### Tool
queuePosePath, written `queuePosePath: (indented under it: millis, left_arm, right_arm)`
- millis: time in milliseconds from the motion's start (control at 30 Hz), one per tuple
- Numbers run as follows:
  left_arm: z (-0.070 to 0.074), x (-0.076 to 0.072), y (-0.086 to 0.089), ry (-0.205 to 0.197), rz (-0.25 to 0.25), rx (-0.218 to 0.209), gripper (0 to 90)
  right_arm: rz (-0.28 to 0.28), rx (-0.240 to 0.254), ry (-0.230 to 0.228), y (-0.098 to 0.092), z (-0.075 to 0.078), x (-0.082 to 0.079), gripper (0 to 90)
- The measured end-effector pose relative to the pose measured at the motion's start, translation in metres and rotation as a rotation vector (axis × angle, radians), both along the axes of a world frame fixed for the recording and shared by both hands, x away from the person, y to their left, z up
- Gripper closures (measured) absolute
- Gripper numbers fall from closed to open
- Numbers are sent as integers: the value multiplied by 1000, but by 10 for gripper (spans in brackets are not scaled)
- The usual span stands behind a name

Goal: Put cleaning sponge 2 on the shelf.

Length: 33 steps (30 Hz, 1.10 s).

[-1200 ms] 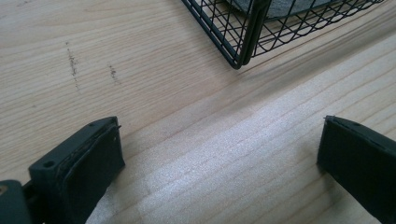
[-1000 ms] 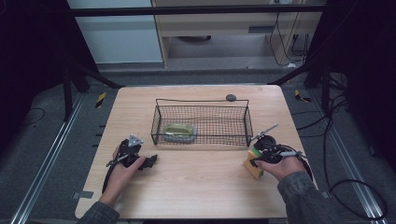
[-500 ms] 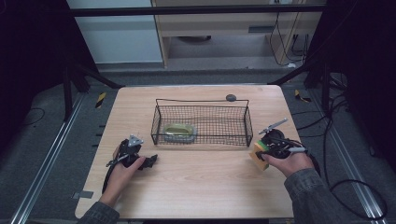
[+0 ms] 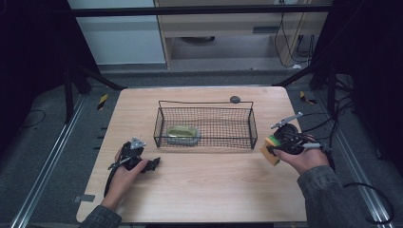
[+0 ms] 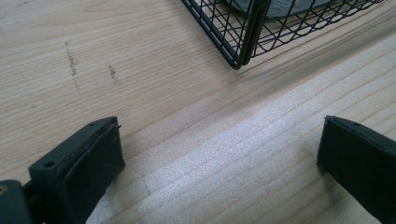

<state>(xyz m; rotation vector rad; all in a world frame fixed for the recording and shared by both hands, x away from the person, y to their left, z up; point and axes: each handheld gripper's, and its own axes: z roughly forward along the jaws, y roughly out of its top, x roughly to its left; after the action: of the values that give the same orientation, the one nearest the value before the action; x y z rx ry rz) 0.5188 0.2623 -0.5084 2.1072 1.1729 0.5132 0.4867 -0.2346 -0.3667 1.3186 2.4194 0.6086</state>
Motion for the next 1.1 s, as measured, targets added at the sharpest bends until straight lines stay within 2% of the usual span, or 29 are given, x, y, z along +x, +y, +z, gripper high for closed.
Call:
queuePosePath:
  millis: [133, 333, 467, 500, 533, 567, 633, 667, 967, 1033, 1100]
  left_arm:
    - [0, 0, 0, 0, 0, 0, 0]
    - [0, 0, 0, 0, 0, 0, 0]
    - [0, 0, 0, 0, 0, 0, 0]
    - [0, 0, 0, 0, 0, 0, 0]
    - [0, 0, 0, 0, 0, 0, 0]
    - [0, 0, 0, 0, 0, 0, 0]
    - [0, 0, 0, 0, 0, 0, 0]
    - [0, 0, 0, 0, 0, 0, 0]
    - [0, 0, 0, -2, 3, -4, 0]
    - [0, 0, 0, -3, 1, -2, 0]
    - [0, 0, 0, -3, 1, -2, 0]
  right_arm:
    - [-11, -10, -12, -3, 8, 5, 640]
    - [0, -29, -14, -2, 12, 9, 641]
    - [-2, -38, -43, -2, 22, 14, 641]
    - [3, -43, -69, -1, 29, 16, 642]
    - [3, -43, -69, -1, 29, 16, 642]
    - [13, -45, -97, 0, 38, 20, 642]
    - [13, -44, -102, 0, 40, 21, 642]
    - [19, -54, -127, 1, 45, 28, 642]
    - [30, -73, -160, 7, 61, 51, 642]
    - [36, -73, -179, 12, 66, 60, 643]
    - [47, -79, -171, 16, 67, 66, 643]
